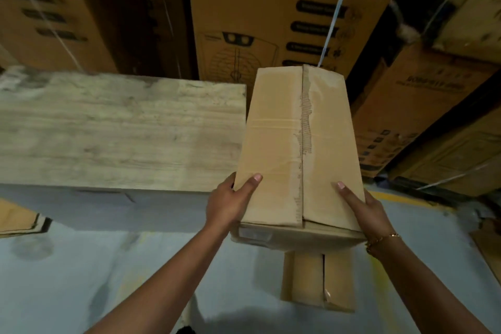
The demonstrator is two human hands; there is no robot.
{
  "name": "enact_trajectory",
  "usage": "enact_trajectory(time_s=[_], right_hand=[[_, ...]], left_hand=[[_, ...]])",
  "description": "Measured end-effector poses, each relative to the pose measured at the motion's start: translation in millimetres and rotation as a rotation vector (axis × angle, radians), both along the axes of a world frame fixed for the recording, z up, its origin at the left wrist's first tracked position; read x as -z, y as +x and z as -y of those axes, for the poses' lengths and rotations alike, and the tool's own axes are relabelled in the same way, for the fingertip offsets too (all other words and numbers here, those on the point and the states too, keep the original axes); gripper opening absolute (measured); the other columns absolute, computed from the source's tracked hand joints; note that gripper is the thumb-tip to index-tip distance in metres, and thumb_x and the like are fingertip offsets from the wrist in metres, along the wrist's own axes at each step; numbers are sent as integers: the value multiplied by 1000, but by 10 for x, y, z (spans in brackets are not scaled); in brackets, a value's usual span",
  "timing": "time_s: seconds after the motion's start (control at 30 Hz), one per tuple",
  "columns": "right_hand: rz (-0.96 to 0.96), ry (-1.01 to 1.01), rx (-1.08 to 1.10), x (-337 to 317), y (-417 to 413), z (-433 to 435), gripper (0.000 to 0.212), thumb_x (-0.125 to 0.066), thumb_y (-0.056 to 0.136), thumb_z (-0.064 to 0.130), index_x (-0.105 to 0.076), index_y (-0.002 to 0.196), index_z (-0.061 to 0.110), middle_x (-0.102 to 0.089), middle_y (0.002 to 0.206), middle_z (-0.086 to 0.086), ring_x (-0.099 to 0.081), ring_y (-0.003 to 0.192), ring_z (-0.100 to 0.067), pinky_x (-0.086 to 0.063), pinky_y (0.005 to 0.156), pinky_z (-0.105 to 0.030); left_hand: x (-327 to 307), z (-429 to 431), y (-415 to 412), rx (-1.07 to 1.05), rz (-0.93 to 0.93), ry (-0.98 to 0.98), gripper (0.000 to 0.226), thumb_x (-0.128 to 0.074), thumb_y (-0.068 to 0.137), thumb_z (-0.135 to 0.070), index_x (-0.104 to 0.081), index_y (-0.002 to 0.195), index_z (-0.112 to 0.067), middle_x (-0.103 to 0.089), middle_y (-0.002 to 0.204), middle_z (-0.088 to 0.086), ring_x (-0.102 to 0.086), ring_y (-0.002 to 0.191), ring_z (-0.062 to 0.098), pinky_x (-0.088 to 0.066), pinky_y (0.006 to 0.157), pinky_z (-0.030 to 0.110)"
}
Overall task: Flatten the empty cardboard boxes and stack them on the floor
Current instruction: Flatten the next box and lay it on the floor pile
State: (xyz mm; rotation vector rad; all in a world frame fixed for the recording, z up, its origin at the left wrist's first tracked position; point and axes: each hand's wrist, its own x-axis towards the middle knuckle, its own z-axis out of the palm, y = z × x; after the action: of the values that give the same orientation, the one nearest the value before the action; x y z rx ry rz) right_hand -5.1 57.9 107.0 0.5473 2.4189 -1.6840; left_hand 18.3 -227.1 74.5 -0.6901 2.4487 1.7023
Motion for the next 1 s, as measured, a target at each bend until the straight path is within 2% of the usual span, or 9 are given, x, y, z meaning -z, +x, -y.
enact_trajectory(time_s=[0.07, 0.17, 0.3, 0.47, 0.53, 0.6, 0.73, 0.87, 1.0], right_hand=[[-45, -6, -37, -174, -112, 350, 46, -70, 81, 56, -63, 116, 27, -66, 104, 10, -58, 89, -1, -44, 75, -27], [-79, -28, -94, -305, -358, 995, 58, -73, 77, 59, -65, 123, 27, -68, 112, 7, -62, 97, -8, -48, 79, -29], [-63, -67, -172, -306, -738, 2107, 71, -73, 69, 66, -63, 127, 26, -66, 118, 4, -61, 109, -21, -49, 99, -42], [-14, -152, -286, -208, -1069, 3573, 49, -76, 70, 63, -64, 109, 35, -67, 109, 12, -62, 105, -16, -48, 92, -34], [-13, -172, -336, -136, -1180, 4074, 54, -77, 66, 67, -66, 108, 36, -70, 110, 12, -64, 106, -15, -50, 97, -35], [4, -184, -359, -68, -1286, 4513, 65, -78, 66, 66, -66, 119, 30, -70, 113, 9, -64, 107, -15, -50, 95, -33], [23, -171, -406, 21, -1469, 5182, 66, -76, 73, 61, -62, 128, 26, -69, 114, 7, -64, 103, -14, -48, 85, -27], [45, -147, -449, 128, -1659, 5555, 81, -76, 64, 72, -61, 131, 29, -69, 117, 9, -65, 107, -16, -52, 97, -37], [30, -101, -508, 281, -1720, 5708, 75, -72, 70, 69, -55, 134, 35, -64, 124, 10, -59, 117, -16, -47, 99, -34]], left_hand=[[-190, 358, -41, -31, -31, -16, 60, -57, 79, -81, -68, 121, -39, -70, 103, -16, -66, 100, 14, -52, 87, 35], [-390, 1009, -123, -106, -74, -25, 59, -58, 82, -77, -69, 122, -36, -72, 107, -13, -64, 94, 13, -49, 83, 32], [-467, 2061, -223, -206, -102, -49, 60, -59, 83, -75, -70, 124, -34, -74, 112, -8, -68, 100, 16, -52, 85, 33], [-469, 3424, -249, -307, -81, -104, 57, -58, 85, -74, -70, 123, -33, -73, 117, -5, -65, 100, 17, -49, 86, 34], [-440, 3887, -246, -344, -63, -124, 58, -57, 84, -75, -71, 122, -33, -73, 118, -3, -66, 106, 23, -51, 89, 37], [-386, 4279, -245, -381, -48, -126, 58, -57, 84, -76, -71, 120, -33, -74, 116, -2, -67, 104, 24, -53, 90, 39], [-287, 4840, -273, -434, -24, -143, 60, -54, 84, -78, -70, 120, -33, -72, 108, -4, -63, 94, 21, -51, 85, 38], [-196, 5133, -348, -464, -21, -156, 57, -53, 88, -74, -70, 121, -31, -65, 99, -8, -59, 92, 19, -46, 81, 35], [5, 5257, -372, -454, 6, -226, 66, -45, 88, -79, -64, 130, -32, -72, 117, -1, -63, 103, 24, -46, 83, 37]])
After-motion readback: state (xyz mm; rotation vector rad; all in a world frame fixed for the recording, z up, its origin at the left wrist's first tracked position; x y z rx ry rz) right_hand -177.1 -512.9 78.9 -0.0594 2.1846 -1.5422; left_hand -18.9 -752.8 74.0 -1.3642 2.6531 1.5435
